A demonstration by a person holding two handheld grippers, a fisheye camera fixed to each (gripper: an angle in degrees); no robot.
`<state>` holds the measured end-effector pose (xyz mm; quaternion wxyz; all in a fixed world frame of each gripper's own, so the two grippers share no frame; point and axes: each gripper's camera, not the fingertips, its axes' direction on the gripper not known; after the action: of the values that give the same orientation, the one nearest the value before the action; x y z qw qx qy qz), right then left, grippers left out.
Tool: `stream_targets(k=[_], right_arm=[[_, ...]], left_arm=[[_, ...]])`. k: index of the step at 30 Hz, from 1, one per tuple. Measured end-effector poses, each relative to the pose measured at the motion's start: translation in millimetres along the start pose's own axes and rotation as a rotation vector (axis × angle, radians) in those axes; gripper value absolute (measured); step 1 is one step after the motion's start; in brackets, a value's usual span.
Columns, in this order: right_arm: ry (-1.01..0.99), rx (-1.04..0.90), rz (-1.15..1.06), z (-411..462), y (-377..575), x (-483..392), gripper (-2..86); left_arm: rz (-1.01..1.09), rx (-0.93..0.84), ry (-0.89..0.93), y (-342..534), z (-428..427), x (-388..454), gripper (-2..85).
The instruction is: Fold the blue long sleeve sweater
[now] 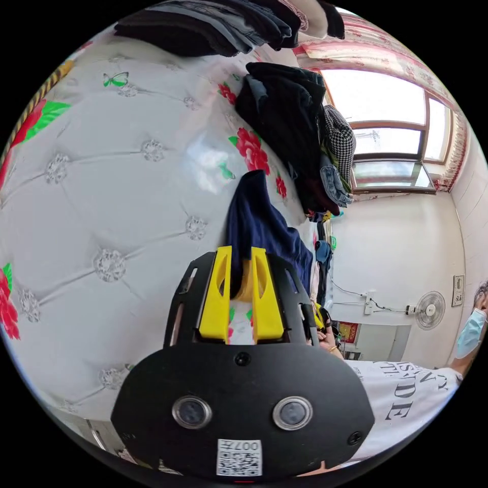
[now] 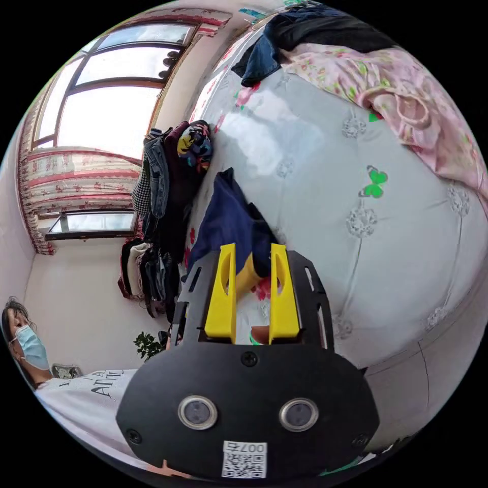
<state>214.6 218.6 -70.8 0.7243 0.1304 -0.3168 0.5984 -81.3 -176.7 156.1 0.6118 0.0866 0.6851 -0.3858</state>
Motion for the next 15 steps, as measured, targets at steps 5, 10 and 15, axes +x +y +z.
stream_targets(k=[5, 10, 15], right_arm=[[-0.052, 0.002, 0.078, 19, 27, 32, 7.5], [-0.021, -0.05, 0.024, 63, -4, 17, 5.7], [0.123, -0.078, -0.089, 59, -6, -1, 5.3]], left_arm=[[0.017, -0.015, 0.028, 32, 22, 4, 8.2], [0.092, -0.149, -0.091, 0, 91, 30, 7.4], [0.167, -0.162, -0.164, 11, 94, 46, 2.7]])
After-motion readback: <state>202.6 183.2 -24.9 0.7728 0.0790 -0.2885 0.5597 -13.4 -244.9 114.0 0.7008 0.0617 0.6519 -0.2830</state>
